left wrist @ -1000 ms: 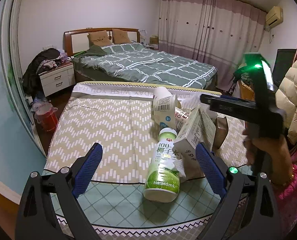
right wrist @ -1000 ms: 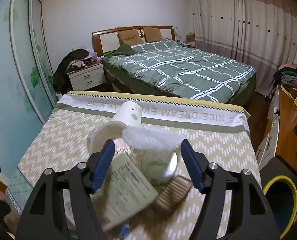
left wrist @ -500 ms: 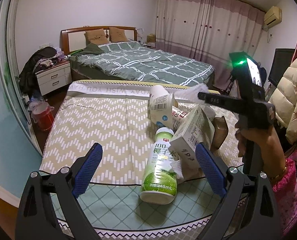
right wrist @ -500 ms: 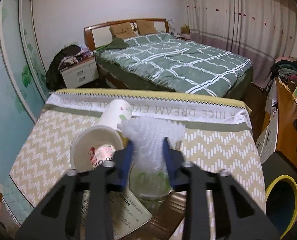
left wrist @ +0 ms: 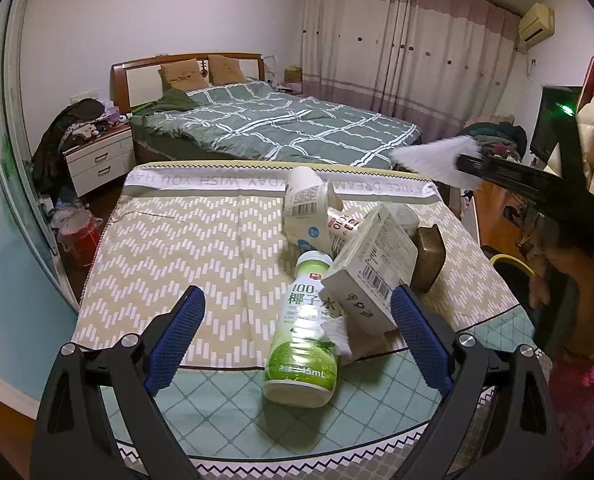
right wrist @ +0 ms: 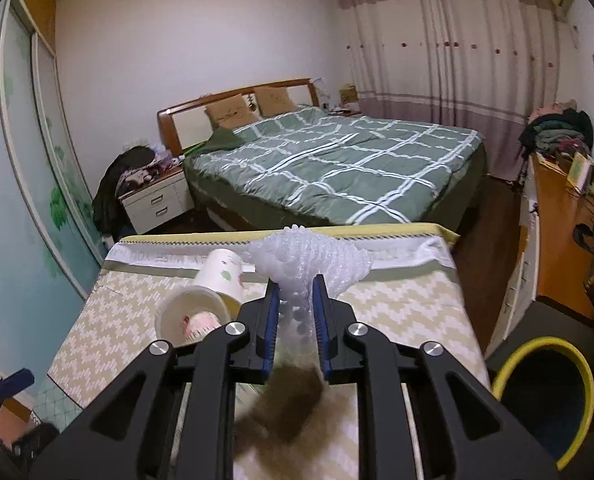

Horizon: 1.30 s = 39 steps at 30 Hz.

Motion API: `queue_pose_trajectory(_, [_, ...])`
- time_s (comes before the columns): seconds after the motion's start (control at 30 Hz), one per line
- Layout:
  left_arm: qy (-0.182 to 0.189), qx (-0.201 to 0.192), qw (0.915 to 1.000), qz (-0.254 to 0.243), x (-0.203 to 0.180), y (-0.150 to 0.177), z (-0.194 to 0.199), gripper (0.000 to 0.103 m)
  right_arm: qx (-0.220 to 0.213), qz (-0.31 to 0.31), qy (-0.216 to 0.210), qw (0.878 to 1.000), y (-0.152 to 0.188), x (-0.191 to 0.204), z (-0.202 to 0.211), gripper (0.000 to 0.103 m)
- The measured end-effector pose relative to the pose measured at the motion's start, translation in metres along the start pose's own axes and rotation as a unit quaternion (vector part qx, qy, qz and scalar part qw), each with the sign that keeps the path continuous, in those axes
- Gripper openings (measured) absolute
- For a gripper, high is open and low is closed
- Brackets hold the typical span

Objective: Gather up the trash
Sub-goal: 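Carry the white foam net with the right gripper into the bin and release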

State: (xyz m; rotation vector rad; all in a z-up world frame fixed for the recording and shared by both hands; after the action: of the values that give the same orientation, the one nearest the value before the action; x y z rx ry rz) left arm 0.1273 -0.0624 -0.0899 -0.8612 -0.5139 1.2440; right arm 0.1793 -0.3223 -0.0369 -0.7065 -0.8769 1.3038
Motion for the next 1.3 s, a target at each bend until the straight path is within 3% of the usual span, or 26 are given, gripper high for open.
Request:
queue_pose_trajectory(0.27, [0.008, 0.006, 0.9999, -0.008, -0.013, 0.004, -0.004, 0.093, -0.009, -0.066, 0.076, 0.995, 0.037, -0.092, 0.050, 0.016])
queue_pose_trajectory(0.6, [0.010, 0.013, 0.9996, -0.021, -0.031, 0.008, -0.006, 0.093, 0.020, -0.151, 0.183, 0.971, 0.094, -0.209, 0.067, 0.018])
queue_pose_trajectory(0.97, [0.004, 0.023, 0.9994, -0.026, -0.034, 0.009, -0.013, 0.093, 0.051, -0.177, 0.201, 0.962, 0.123, -0.231, 0.049, 0.023])
queue_pose_trajectory(1.17, [0.004, 0.029, 0.9993, -0.026, -0.033, 0.011, -0.018, 0.093, 0.046, -0.183, 0.212, 0.959, 0.123, -0.233, 0.050, 0.039])
queue_pose_trajectory(1.3, [0.004, 0.032, 0.9992, -0.023, -0.032, 0.014, -0.021, 0.093, 0.045, -0.181, 0.216, 0.958, 0.122, -0.233, 0.051, 0.041])
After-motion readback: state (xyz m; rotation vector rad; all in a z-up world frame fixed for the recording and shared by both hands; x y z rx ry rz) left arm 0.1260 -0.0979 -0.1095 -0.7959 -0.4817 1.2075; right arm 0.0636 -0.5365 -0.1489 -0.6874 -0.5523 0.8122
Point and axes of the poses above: each gripper's, at about its wrist camera, not at the fingertips, and z roughly against the way its jaws point, x to its left, y to its underside, the point moved 7 cm from there along -z, roughly the way its jaws point, and after that the axes turned 1 degree about -x, right-handed, at the moved point
